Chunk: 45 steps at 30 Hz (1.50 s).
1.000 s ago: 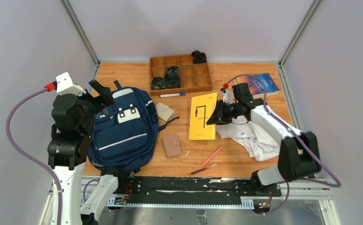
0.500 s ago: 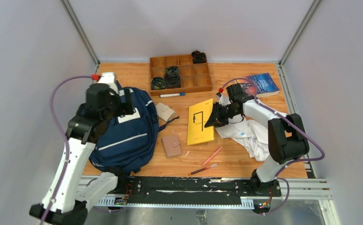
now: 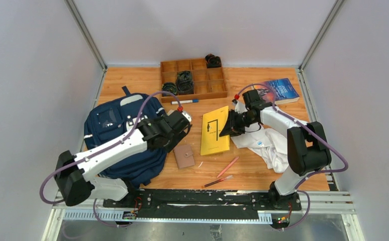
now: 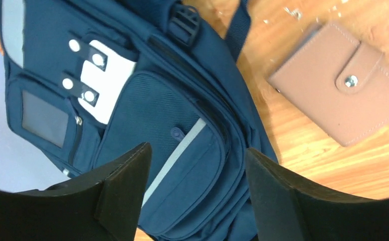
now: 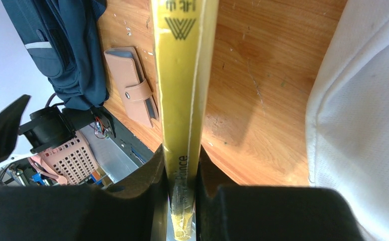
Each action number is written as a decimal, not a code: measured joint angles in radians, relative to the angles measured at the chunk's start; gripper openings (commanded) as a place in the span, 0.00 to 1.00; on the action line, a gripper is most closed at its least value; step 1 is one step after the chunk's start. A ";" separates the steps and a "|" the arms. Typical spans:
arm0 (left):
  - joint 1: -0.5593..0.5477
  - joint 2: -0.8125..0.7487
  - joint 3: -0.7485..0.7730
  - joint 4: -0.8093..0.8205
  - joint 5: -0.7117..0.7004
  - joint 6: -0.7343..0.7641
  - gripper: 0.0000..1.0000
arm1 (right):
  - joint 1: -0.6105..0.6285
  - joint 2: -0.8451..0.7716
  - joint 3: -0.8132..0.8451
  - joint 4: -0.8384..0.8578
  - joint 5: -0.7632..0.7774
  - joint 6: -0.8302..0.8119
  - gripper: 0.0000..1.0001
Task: Pack the student bag
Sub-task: Place the student bag at the center of the board, then place the book in the student bag.
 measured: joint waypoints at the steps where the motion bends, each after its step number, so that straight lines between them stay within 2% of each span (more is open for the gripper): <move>1: -0.019 0.022 -0.005 -0.002 0.000 -0.001 0.75 | 0.000 0.000 0.000 0.000 0.000 0.000 0.00; 2: -0.032 0.043 -0.011 -0.002 0.001 -0.008 0.75 | 0.000 0.000 0.000 0.000 0.000 0.000 0.00; 6: -0.072 0.115 -0.051 -0.001 -0.021 -0.069 0.65 | 0.000 -0.002 0.000 -0.001 0.000 0.000 0.00; 9: -0.147 0.172 -0.066 -0.009 -0.058 -0.113 0.64 | 0.000 -0.002 0.000 -0.001 0.000 0.000 0.00; 12: -0.196 0.226 -0.066 -0.010 -0.084 -0.145 0.69 | 0.000 -0.003 0.000 -0.002 0.000 0.000 0.00; 14: -0.198 0.253 -0.066 -0.012 -0.093 -0.152 0.68 | 0.000 -0.003 0.000 -0.002 0.000 0.000 0.00; 19: -0.186 0.352 -0.064 -0.019 -0.095 -0.152 0.59 | 0.000 -0.003 0.000 -0.002 0.000 0.000 0.00; 23: -0.145 0.404 -0.065 -0.027 -0.098 -0.152 0.59 | 0.000 -0.003 0.000 -0.002 0.000 0.000 0.00; 30: -0.111 0.405 -0.064 -0.026 -0.074 -0.142 0.60 | 0.000 -0.003 0.000 -0.001 0.000 0.000 0.00; 33: -0.111 0.415 -0.062 -0.026 -0.062 -0.137 0.50 | 0.000 -0.003 0.000 -0.001 0.000 0.000 0.00; 35: -0.111 0.416 -0.061 -0.026 -0.060 -0.137 0.39 | 0.000 -0.003 0.000 -0.002 0.000 0.000 0.00; 39: -0.109 0.416 -0.060 -0.027 -0.052 -0.141 0.00 | 0.000 -0.005 0.000 -0.002 0.000 0.000 0.00; 45: -0.090 0.417 -0.020 -0.056 -0.087 -0.161 0.00 | 0.000 -0.024 0.000 -0.014 0.004 -0.005 0.00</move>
